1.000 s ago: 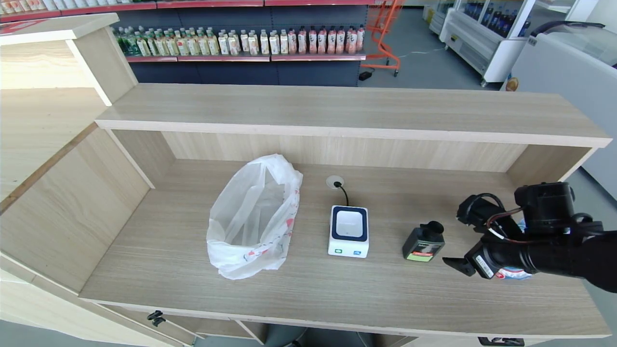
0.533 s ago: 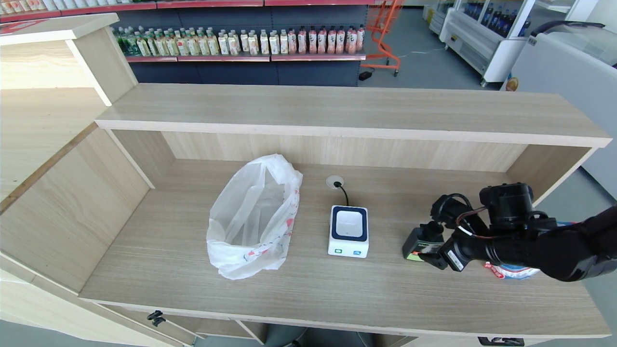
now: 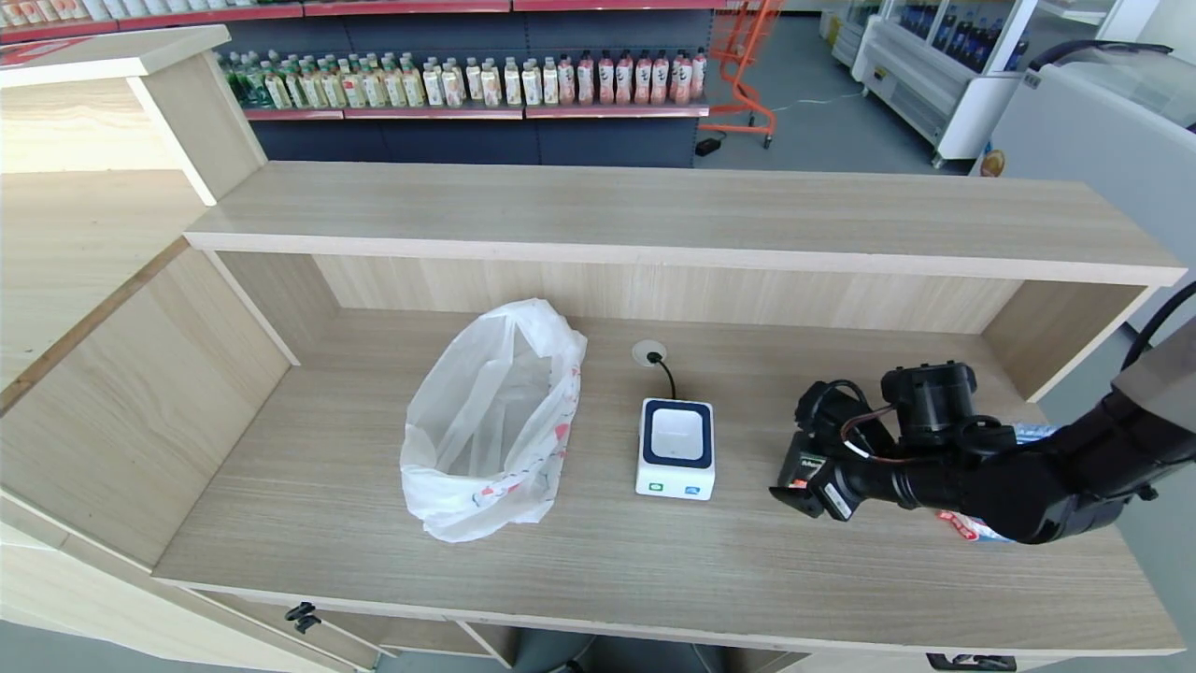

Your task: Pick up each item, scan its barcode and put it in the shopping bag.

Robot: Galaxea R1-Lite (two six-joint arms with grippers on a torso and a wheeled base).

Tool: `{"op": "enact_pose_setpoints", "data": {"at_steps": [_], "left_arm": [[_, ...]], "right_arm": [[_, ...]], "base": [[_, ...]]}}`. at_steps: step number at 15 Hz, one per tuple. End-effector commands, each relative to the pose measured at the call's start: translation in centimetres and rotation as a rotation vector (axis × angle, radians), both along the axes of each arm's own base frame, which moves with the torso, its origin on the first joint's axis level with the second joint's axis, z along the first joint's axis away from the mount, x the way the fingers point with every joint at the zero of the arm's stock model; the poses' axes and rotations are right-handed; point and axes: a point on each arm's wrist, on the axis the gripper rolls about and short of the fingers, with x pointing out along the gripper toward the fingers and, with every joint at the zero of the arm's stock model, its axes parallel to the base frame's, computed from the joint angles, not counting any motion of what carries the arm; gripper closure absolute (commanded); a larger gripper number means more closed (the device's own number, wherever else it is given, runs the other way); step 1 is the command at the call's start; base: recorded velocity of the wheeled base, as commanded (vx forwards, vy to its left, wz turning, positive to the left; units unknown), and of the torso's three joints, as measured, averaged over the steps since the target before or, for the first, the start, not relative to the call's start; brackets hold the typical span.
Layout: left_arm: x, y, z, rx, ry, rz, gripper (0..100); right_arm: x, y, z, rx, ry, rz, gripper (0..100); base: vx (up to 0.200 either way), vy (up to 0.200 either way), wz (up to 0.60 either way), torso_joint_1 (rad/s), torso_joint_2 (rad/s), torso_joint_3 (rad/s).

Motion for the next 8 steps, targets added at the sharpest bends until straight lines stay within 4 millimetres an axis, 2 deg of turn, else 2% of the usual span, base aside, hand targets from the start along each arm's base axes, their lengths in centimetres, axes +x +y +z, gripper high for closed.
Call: {"op": "enact_pose_setpoints", "data": {"at_steps": [1, 5, 8], "left_arm": [[0.0, 0.0, -0.1, 0.0, 0.002, 0.0, 0], [0.0, 0.0, 0.0, 0.0, 0.002, 0.0, 0], [0.0, 0.0, -0.1, 0.0, 0.002, 0.0, 0]], "right_arm": [[0.2, 0.2, -0.5, 0.0, 0.011, 0.008, 100], [0.0, 0.3, 0.6, 0.03, -0.037, -0.004, 100], [-2.2, -1.3, 4.0, 0.119, -0.102, -0.081, 100]], "base": [[0.0, 0.0, 0.0, 0.0, 0.0, 0.0], [0.0, 0.0, 0.0, 0.0, 0.0, 0.0], [0.0, 0.0, 0.0, 0.0, 0.0, 0.0]]}}
